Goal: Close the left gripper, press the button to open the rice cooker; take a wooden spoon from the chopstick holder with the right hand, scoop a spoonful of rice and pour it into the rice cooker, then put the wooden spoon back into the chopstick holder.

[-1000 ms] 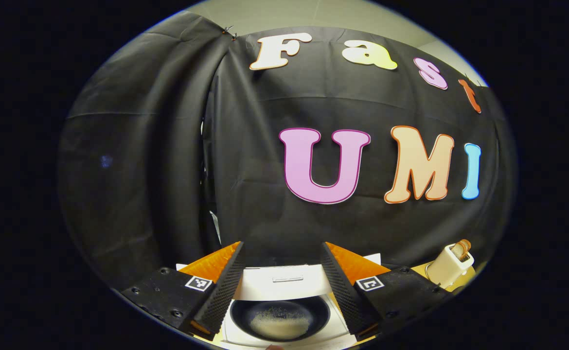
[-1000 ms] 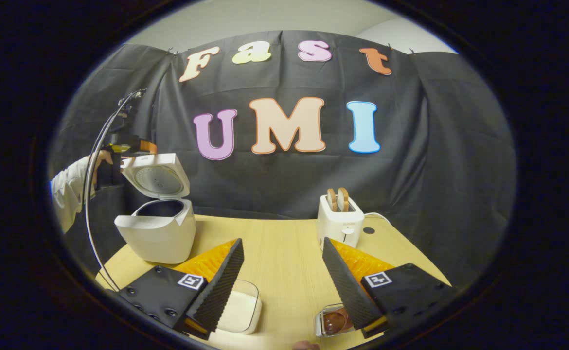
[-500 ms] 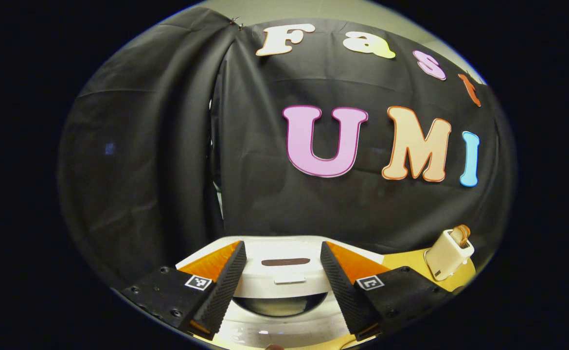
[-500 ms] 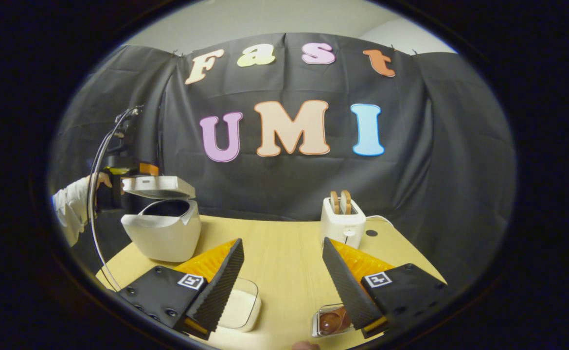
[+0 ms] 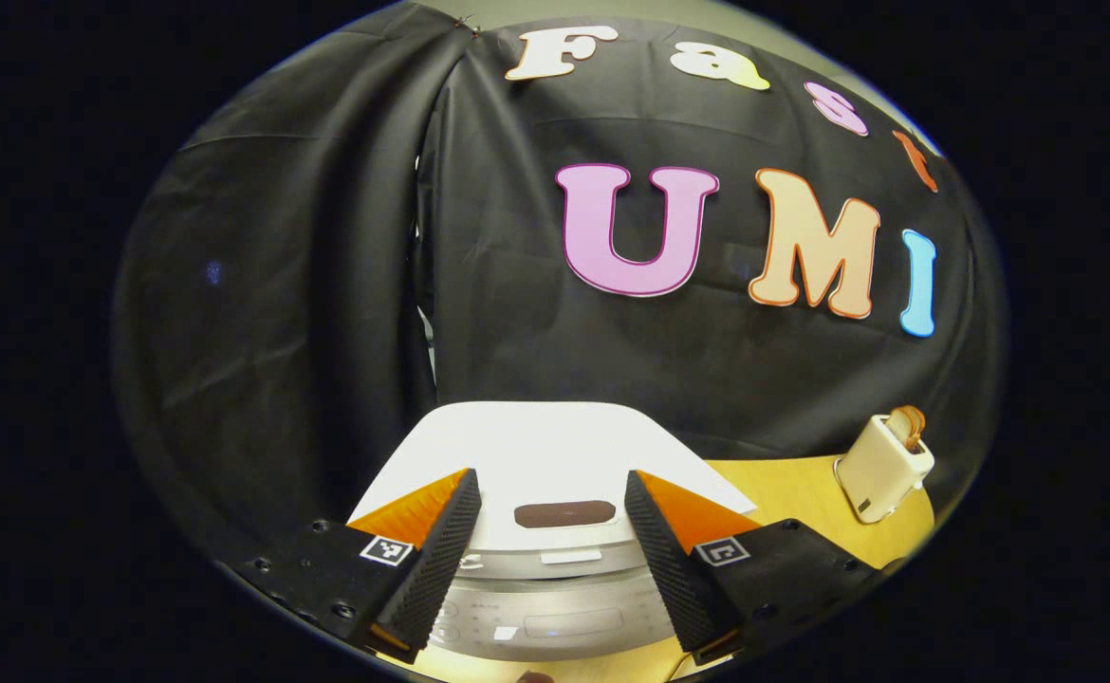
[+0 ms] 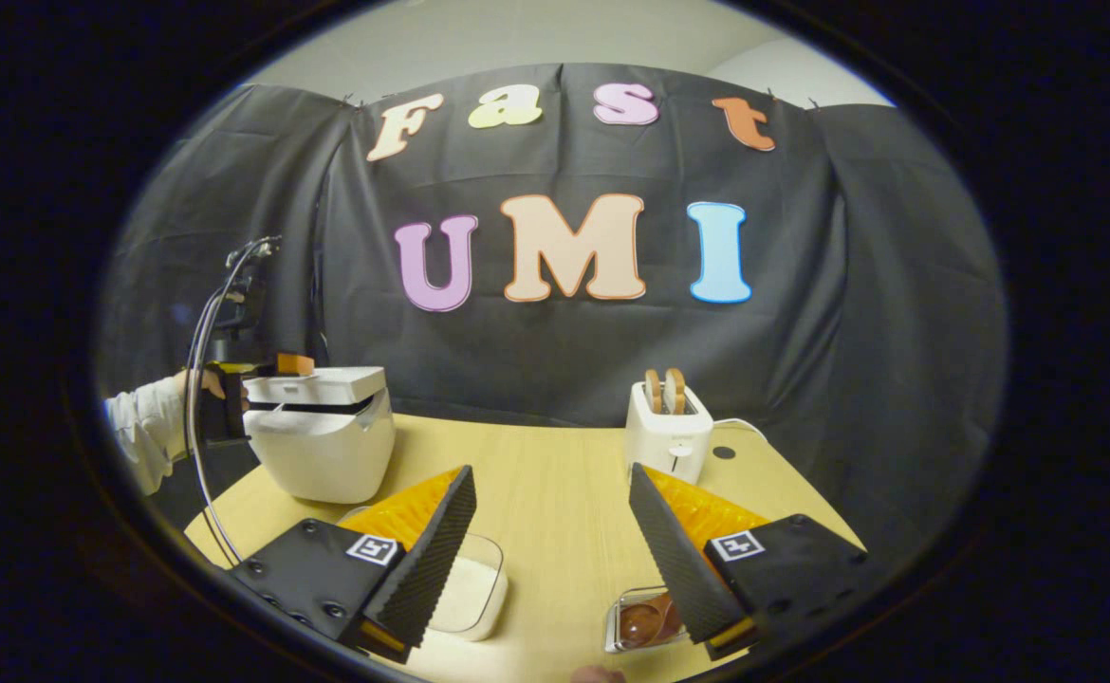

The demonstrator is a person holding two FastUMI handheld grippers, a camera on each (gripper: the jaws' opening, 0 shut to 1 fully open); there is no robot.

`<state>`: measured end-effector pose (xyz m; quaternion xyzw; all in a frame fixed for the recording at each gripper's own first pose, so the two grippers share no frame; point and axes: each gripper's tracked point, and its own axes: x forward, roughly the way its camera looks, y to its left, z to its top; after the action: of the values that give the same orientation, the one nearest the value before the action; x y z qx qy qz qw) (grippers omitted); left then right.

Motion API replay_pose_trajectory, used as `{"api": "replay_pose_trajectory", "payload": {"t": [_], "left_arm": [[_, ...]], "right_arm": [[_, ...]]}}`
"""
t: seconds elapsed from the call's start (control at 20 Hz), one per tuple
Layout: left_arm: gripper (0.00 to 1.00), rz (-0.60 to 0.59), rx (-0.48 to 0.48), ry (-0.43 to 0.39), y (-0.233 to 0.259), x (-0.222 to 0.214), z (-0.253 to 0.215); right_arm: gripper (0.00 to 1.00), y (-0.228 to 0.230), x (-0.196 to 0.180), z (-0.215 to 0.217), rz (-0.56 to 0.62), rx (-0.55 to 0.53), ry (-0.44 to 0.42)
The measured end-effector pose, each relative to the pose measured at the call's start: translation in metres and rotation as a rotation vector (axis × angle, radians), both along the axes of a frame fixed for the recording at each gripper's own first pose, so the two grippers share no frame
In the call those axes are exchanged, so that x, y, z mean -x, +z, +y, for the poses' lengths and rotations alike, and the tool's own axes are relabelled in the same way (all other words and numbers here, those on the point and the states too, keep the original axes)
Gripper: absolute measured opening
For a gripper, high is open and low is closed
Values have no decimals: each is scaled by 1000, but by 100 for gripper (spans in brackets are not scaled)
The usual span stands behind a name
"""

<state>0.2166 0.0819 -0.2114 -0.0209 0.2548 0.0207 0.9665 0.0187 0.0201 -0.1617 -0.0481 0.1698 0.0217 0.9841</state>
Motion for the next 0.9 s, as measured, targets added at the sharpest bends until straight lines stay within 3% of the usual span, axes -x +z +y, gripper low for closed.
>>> {"api": "replay_pose_trajectory", "payload": {"t": [0.35,0.9], "left_arm": [[92,85,-43,-8,-32,8,-2],[92,116,-58,-13,-44,14,-3]], "right_arm": [[100,-3,1,0,8,-5,-8],[100,-4,-6,2,6,-16,3]]}}
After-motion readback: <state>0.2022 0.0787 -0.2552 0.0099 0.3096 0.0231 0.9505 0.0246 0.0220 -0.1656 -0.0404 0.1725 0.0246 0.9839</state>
